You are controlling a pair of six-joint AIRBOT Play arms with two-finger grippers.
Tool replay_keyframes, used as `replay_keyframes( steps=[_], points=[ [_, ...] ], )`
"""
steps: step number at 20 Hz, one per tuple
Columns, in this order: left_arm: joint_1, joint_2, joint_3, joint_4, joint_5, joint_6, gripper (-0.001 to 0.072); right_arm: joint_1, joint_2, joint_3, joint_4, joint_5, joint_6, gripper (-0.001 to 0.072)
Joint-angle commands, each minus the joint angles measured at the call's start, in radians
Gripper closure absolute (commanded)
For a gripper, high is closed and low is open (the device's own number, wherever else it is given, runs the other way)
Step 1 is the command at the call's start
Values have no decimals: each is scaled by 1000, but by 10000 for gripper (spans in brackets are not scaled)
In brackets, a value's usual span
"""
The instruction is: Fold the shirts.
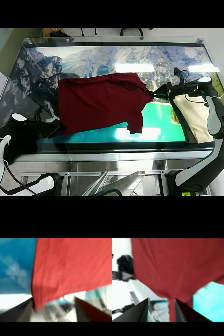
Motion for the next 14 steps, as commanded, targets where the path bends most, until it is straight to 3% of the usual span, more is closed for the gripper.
replay_keyframes(
  steps=[1,2,3,6,9,10,11,13,14],
  points=[
    [-1,3,-11,-199,71,111,414,0,-10,0,125,-47,-3,342],
    [-1,3,-11,-237,75,151,611,0,-11,0,133,-55,-3,342],
    [-1,3,-7,-257,79,177,695,0,-11,0,127,-56,-3,342],
    [24,3,99,-209,58,167,697,-16,-10,0,95,-56,39,343],
    [109,3,285,22,5,3,697,-57,7,-1,19,-46,51,347],
    [138,4,332,81,-5,-45,697,-69,17,-2,-22,-32,54,414],
    [171,3,372,93,-18,-59,697,-74,33,-18,-69,-26,54,446],
    [205,3,418,90,-33,-57,697,-65,84,-104,-137,-41,54,440],
    [208,3,427,92,-35,-47,697,-51,116,-175,-145,-56,47,399]
  ],
)
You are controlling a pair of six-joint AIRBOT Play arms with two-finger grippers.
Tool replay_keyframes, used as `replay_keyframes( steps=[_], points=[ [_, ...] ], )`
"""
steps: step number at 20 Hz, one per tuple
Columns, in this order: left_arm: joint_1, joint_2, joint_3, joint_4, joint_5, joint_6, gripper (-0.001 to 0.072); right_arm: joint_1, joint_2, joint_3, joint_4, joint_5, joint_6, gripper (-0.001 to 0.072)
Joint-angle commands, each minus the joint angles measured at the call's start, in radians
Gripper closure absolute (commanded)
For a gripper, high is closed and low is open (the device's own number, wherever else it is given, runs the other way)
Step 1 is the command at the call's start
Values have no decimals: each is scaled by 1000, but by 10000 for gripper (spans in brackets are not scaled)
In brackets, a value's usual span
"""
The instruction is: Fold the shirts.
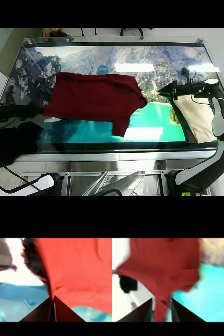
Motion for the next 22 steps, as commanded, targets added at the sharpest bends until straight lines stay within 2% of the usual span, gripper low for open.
replay_keyframes(
  steps=[1,6,12,16,17,18,20,21,22],
  points=[
    [41,0,78,57,-27,-18,697,27,89,-178,-88,-45,-13,352],
    [11,-2,79,58,1,7,696,209,171,-498,-87,-346,-54,352],
    [16,-2,79,59,0,31,696,406,170,-522,-32,-657,-50,367],
    [16,-2,79,59,0,52,696,415,170,-521,39,-734,-54,367],
    [16,-2,79,59,0,56,696,417,170,-521,38,-734,-54,389],
    [16,-2,79,59,1,56,696,419,170,-521,38,-733,-54,512],
    [15,-2,79,56,2,56,696,423,172,-521,45,-726,-55,653],
    [15,-2,80,53,-5,56,696,422,175,-516,64,-694,-63,690],
    [15,-2,91,50,-24,56,697,415,183,-500,85,-640,-100,690]
  ],
)
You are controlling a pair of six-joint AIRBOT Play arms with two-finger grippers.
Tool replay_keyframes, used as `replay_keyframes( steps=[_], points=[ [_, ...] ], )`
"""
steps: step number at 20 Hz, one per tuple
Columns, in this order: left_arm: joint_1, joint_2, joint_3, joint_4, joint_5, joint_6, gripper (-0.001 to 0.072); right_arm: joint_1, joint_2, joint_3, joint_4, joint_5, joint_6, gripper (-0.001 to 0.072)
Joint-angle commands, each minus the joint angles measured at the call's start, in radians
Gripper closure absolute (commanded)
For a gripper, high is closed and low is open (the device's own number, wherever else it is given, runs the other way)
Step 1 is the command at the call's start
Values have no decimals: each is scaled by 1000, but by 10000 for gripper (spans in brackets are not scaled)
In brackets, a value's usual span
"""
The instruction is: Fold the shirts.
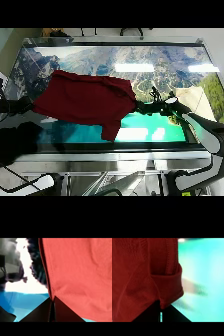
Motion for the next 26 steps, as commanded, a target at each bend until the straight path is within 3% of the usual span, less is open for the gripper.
replay_keyframes(
  steps=[1,5,10,12,16,20,24,26],
  points=[
    [0,1,37,-8,-55,5,696,-16,34,46,56,144,-44,690],
    [1,103,243,-132,-170,6,697,-183,228,290,181,384,-42,690],
    [1,359,600,-396,-166,7,697,-462,436,721,404,513,-13,690],
    [1,452,739,-369,-129,11,697,-546,512,855,410,493,-10,691],
    [0,571,917,-103,-36,-4,697,-674,593,976,387,459,-10,691],
    [-65,505,905,-93,-72,-3,697,-683,544,974,358,490,-10,691],
    [-281,313,744,-127,-94,37,697,-620,445,850,348,550,-9,691],
    [-393,187,663,-127,-74,74,697,-508,390,721,249,520,-23,691]
  ],
)
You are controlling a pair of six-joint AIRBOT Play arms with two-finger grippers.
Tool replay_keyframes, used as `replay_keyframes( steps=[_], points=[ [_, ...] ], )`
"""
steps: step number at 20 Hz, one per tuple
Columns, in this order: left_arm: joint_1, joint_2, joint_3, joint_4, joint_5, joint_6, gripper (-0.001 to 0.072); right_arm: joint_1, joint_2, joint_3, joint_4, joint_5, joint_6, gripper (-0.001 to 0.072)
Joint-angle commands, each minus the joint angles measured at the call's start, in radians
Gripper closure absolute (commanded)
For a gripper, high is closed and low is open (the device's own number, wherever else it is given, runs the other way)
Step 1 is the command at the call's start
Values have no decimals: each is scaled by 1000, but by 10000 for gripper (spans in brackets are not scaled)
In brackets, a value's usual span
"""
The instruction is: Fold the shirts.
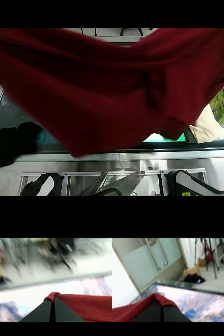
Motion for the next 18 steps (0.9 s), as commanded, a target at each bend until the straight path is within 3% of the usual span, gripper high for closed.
replay_keyframes(
  steps=[1,6,8,11,12,13,14,16,18],
  points=[
    [-178,-203,-127,0,29,61,697,158,-97,-190,-150,-42,-26,690],
    [-230,-570,-164,193,146,29,697,331,-395,-380,-381,-302,-45,691],
    [-212,-720,-90,212,140,12,697,351,-541,-380,-343,-383,-72,690],
    [-207,-867,35,212,135,-12,693,362,-686,-367,-152,-457,-208,679],
    [-207,-896,83,212,124,-37,680,360,-706,-354,-95,-458,-256,547],
    [-207,-912,126,213,94,-49,354,355,-710,-341,-70,-457,-287,430],
    [-207,-920,164,217,55,-55,9,345,-704,-326,-77,-448,-288,429],
    [-193,-901,184,234,-26,-76,15,298,-667,-306,-157,-392,-274,429],
    [-154,-838,118,233,-89,-125,15,237,-620,-306,-311,-315,-157,429]
  ],
)
